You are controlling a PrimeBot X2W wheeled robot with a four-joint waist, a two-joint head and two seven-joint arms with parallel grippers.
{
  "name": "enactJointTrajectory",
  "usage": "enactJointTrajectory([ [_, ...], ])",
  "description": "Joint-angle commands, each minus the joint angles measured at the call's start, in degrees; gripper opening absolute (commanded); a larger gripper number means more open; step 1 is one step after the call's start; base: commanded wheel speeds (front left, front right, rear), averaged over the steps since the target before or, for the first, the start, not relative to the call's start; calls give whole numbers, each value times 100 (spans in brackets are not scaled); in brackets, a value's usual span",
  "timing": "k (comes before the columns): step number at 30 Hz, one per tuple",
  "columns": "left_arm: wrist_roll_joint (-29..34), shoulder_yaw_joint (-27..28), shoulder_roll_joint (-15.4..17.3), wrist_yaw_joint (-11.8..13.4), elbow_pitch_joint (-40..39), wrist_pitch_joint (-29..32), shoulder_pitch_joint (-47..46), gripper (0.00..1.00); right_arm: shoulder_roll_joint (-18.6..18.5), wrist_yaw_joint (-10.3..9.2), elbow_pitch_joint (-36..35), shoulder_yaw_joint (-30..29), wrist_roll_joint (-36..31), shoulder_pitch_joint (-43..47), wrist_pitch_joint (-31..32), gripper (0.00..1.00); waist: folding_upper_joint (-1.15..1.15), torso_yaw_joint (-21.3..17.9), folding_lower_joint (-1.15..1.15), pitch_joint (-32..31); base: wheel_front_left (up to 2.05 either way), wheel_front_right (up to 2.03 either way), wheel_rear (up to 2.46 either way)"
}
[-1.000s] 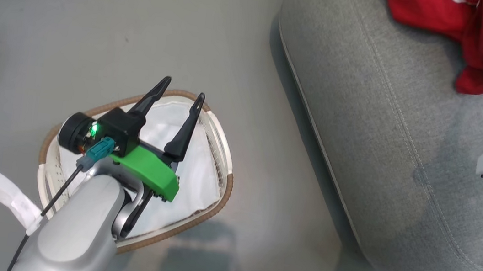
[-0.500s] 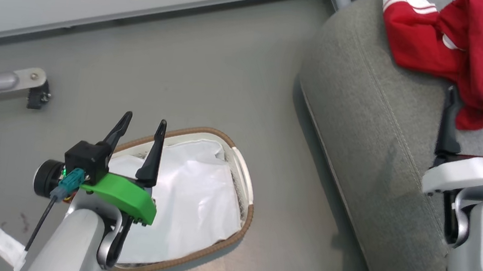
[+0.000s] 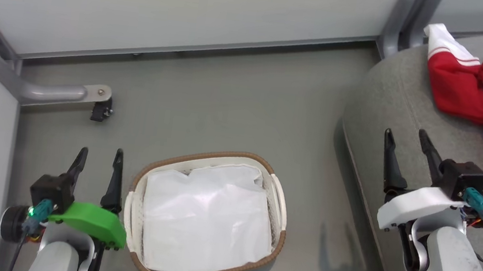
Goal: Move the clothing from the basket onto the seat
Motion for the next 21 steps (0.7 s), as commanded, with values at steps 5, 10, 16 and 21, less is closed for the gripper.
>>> enactJointTrajectory([
  [5, 166, 427, -83, 3, 17, -1, 401, 100, -24, -8, 68, 119, 61, 323, 1, 100, 0, 375, 0, -412, 0, 0, 0],
  [10, 240, 619, -111, -16, -38, -1, 678, 100, -28, -8, 131, 197, 79, 541, 1, 100, 0, 452, 0, -534, 0, 0, 0],
  [16, 247, 709, -146, -27, -119, -1, 974, 100, -25, -8, 198, 248, 192, 837, 0, 100, 0, 536, 0, -752, 0, 0, 0],
  [21, 105, 661, -159, -32, -219, -1, 1161, 100, -26, -8, 214, 319, 252, 1029, 0, 100, 0, 556, 0, -878, 0, 0, 0],
])
